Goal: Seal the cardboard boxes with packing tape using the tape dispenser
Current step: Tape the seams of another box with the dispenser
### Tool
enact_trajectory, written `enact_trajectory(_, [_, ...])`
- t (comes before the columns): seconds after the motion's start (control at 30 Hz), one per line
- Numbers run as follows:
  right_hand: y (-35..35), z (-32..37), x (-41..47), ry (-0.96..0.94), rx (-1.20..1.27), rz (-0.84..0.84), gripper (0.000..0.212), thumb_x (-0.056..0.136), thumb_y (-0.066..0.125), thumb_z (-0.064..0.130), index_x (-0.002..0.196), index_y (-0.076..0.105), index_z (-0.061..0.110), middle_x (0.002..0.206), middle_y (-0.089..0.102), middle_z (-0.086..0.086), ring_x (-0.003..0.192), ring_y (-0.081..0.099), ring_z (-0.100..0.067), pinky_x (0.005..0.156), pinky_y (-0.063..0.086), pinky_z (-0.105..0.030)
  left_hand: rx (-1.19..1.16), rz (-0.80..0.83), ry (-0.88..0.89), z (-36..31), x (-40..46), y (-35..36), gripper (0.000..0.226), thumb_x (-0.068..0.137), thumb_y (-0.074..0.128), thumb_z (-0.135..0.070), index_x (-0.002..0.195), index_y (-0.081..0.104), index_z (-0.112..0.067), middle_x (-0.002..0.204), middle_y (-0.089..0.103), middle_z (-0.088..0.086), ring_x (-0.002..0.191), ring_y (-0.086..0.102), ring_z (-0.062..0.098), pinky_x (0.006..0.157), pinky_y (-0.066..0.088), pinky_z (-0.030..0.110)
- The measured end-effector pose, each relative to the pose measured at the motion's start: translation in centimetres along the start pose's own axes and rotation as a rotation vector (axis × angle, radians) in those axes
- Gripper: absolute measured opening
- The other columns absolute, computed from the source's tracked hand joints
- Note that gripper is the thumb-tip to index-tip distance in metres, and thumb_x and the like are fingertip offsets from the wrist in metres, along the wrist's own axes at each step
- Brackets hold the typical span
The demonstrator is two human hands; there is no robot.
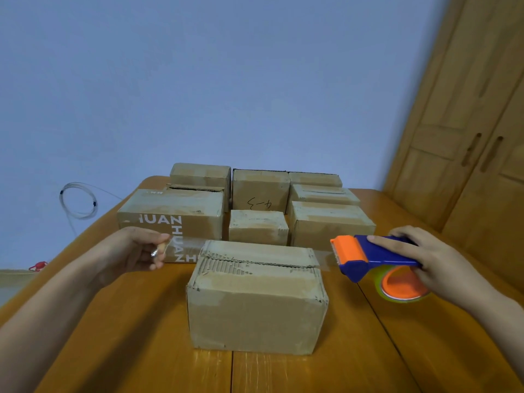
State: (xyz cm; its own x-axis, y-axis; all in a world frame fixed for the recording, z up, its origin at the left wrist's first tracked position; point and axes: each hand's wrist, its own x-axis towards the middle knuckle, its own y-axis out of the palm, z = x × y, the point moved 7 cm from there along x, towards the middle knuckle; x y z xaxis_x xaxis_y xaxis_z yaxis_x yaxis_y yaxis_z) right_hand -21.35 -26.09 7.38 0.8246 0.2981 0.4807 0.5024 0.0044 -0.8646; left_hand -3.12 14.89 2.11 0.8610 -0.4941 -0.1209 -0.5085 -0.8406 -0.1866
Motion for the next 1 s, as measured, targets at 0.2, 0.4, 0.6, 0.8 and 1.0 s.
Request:
enact_trajectory(0.2, [1.3,-0.2,-0.1,0.042,0.015,0.004,0.124,0.057,0.08,-0.014,0.144,0.023,0.052,0.108,0.056,-0.002,0.088,0.059,-0.024,0.056,0.051,-0.027,-0.018,-0.029,0.024,0.1,0.4,-0.7,0.053,0.041,0.086,-0.052,0.055,0.057,-0.01,0.065,0.055,0.014,0.056,0.053,0.022,0.07,0.046,0.035])
enact_trajectory(0.4, [5.4,0.7,-1.8,0.113,0.102,0.04,0.124,0.058,0.077,-0.017,0.144,0.022,0.054,0.109,0.058,-0.002,0.091,0.06,-0.023,0.06,0.048,-0.022,-0.044,-0.023,-0.007,2.0,0.4,-0.6,0.047,0.05,0.082,-0.046,0.057,0.055,-0.008,0.065,0.054,0.015,0.053,0.051,0.02,0.062,0.045,0.031])
enact_trajectory(0.6, [7.9,0.5,-3.6,0.233,0.204,-0.005,0.122,0.06,0.07,-0.023,0.143,0.024,0.054,0.117,0.052,0.002,0.105,0.052,-0.019,0.074,0.045,-0.022,-0.09,-0.055,-0.035,3.4,1.0,-0.2,0.038,0.066,0.072,-0.035,0.064,0.051,-0.003,0.064,0.051,0.016,0.052,0.049,0.021,0.063,0.042,0.033])
enact_trajectory(0.8, [9.0,0.4,-4.1,0.264,0.271,-0.02,0.125,0.057,0.06,-0.029,0.141,0.028,0.057,0.116,0.045,0.012,0.107,0.053,-0.021,0.086,0.032,-0.009,-0.193,-0.087,-0.082,5.8,1.7,0.4,0.024,0.078,0.058,-0.022,0.06,0.053,-0.006,0.059,0.051,0.011,0.048,0.05,0.018,0.058,0.042,0.029])
enact_trajectory(1.0, [9.2,0.9,-4.1,0.295,0.326,-0.031,0.104,0.068,0.05,-0.018,0.14,0.032,0.055,0.117,0.049,0.007,0.108,0.051,-0.017,0.086,0.032,-0.005,-0.362,-0.07,-0.19,9.3,2.3,3.0,0.02,0.077,0.061,-0.021,0.076,0.054,-0.002,0.068,0.052,0.012,0.052,0.05,0.018,0.049,0.045,0.023])
